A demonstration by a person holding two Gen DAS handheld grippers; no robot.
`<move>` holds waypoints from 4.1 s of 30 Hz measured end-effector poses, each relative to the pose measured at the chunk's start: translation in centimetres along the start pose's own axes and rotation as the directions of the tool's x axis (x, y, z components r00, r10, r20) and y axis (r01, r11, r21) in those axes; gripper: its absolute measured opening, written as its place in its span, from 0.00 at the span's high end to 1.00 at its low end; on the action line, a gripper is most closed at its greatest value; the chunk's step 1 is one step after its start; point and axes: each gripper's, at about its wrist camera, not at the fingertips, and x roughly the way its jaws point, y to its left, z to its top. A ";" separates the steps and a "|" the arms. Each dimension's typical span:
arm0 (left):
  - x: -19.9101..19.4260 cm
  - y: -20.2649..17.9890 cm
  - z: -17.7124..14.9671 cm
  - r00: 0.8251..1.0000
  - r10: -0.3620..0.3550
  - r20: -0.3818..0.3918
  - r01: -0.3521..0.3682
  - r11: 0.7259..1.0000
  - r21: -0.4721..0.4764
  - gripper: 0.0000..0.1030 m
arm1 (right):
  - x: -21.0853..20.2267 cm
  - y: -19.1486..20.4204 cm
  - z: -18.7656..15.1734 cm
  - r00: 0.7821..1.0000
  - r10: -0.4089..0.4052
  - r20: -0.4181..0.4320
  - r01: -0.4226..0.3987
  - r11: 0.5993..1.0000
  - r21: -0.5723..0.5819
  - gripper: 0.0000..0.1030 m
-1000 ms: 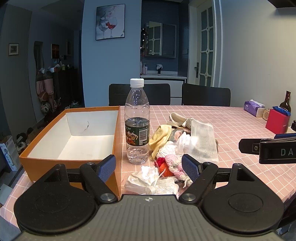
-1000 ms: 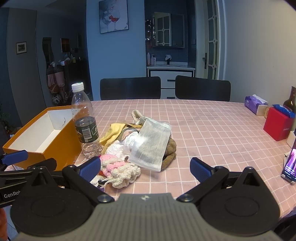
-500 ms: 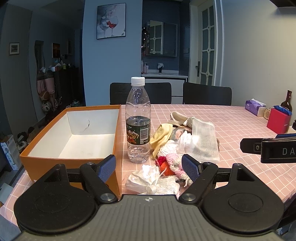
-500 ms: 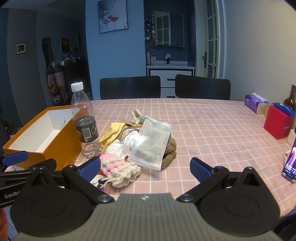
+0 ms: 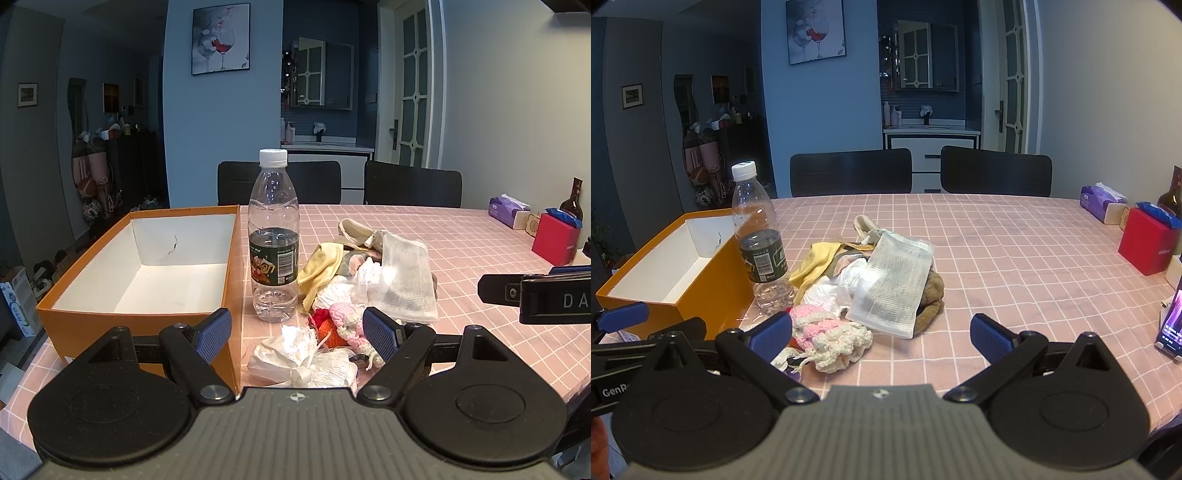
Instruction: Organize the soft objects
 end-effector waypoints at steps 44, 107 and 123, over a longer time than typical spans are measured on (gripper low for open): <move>10.5 4.3 -3.0 0.925 -0.200 -0.323 0.022 0.877 -0.480 0.17 | 16.5 2.3 -2.6 0.940 0.279 -0.195 -0.316 0.930 -0.190 0.27; 14.0 18.6 12.7 0.771 -0.040 -0.635 0.092 0.995 0.049 0.48 | 17.0 22.9 10.8 0.753 0.462 -0.468 -0.634 0.701 -0.328 0.69; 20.6 20.1 9.6 0.660 -0.011 -0.751 0.125 0.988 0.095 0.37 | 23.8 29.0 8.3 0.694 0.251 -0.674 -0.614 0.696 -0.373 0.63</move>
